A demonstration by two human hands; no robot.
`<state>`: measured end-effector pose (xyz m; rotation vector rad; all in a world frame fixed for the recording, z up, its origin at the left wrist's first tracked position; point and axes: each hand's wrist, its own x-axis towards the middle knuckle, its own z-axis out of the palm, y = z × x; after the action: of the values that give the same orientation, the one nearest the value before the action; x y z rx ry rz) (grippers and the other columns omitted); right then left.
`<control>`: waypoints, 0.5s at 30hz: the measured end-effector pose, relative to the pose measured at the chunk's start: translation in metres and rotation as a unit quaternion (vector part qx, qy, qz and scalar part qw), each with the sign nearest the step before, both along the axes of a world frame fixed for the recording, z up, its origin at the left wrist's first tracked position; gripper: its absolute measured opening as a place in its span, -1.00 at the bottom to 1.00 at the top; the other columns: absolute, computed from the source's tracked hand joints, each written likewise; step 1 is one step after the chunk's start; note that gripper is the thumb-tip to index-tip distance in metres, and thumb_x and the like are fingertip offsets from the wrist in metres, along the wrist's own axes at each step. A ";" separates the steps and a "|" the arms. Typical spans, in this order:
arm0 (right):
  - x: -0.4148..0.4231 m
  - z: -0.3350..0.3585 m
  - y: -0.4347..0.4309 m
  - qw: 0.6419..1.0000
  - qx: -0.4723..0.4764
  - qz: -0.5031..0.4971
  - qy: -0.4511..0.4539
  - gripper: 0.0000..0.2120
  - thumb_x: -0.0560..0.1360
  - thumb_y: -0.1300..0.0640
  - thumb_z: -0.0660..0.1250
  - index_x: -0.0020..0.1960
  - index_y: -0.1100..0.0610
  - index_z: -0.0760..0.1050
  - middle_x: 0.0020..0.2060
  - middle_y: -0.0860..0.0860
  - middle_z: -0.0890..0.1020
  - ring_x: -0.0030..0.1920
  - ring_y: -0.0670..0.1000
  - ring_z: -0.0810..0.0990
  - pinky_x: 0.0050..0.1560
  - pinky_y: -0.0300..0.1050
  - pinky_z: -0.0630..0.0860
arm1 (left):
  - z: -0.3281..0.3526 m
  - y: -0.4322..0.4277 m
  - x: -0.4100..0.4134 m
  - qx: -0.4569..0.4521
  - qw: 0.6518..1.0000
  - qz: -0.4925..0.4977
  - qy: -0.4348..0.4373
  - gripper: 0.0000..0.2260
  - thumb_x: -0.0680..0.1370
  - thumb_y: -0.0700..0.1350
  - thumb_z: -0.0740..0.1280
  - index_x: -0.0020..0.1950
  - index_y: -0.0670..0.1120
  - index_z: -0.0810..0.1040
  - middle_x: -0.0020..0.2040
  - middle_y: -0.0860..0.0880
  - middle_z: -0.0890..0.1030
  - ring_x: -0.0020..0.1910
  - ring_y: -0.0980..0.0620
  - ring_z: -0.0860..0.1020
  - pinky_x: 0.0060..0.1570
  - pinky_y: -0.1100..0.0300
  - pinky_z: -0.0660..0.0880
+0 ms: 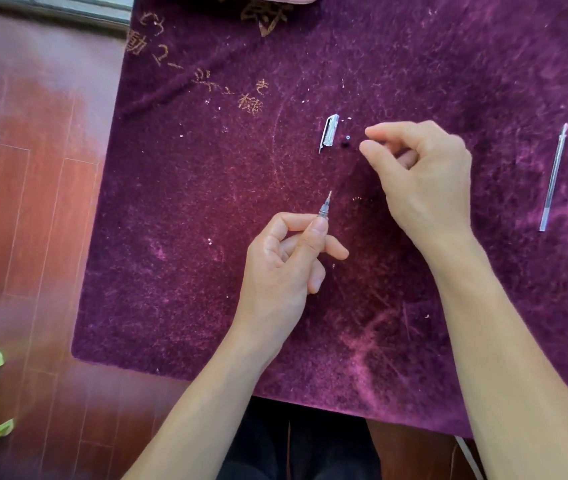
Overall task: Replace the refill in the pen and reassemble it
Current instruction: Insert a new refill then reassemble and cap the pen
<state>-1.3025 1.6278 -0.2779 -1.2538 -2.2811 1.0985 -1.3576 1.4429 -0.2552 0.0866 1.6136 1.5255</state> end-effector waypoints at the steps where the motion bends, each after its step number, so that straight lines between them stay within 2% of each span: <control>1: -0.004 -0.001 0.002 1.000 0.008 0.015 -0.003 -0.81 0.58 0.01 0.49 0.17 -0.01 0.75 -0.13 -0.08 0.64 -0.35 -0.25 0.50 -0.11 -0.51 0.41 | 0.000 0.000 0.000 -0.001 1.000 -0.001 -0.004 -0.86 0.68 -0.06 0.31 0.09 -0.13 0.56 -0.20 -0.04 0.73 -0.53 0.16 0.38 -0.43 0.40 0.39; 7: -0.016 -0.009 0.004 0.997 0.021 0.068 -0.006 -0.80 0.57 0.05 0.51 0.18 0.00 0.74 -0.07 -0.03 0.66 -0.33 -0.25 0.45 -0.12 -0.45 0.43 | -0.002 -0.003 0.004 -0.010 1.000 -0.002 -0.029 -0.88 0.67 -0.03 0.32 0.05 -0.07 0.57 -0.19 -0.03 0.73 -0.54 0.19 0.38 -0.48 0.46 0.35; 11: -0.017 -0.011 0.004 0.998 0.017 0.064 -0.015 -0.88 0.58 0.06 0.49 0.11 0.00 0.75 -0.08 -0.08 0.64 -0.35 -0.25 0.46 -0.14 -0.54 0.37 | -0.003 -0.002 0.005 -0.016 0.999 -0.005 -0.031 -0.88 0.67 -0.02 0.32 0.03 -0.04 0.58 -0.19 -0.02 0.74 -0.54 0.19 0.38 -0.45 0.46 0.39; 15: -0.014 -0.006 0.007 0.999 -0.022 0.043 0.000 -0.90 0.59 0.05 0.47 0.07 -0.03 0.75 -0.10 -0.13 0.69 -0.37 -0.25 0.53 -0.17 -0.51 0.41 | -0.002 0.000 0.005 -0.015 0.999 -0.003 -0.028 -0.89 0.67 -0.04 0.32 0.04 -0.05 0.58 -0.19 -0.02 0.73 -0.54 0.19 0.38 -0.45 0.46 0.40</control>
<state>-1.3166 1.6353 -0.2841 -1.1834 -2.3421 1.1843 -1.3523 1.4431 -0.2573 0.0311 1.5892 1.4865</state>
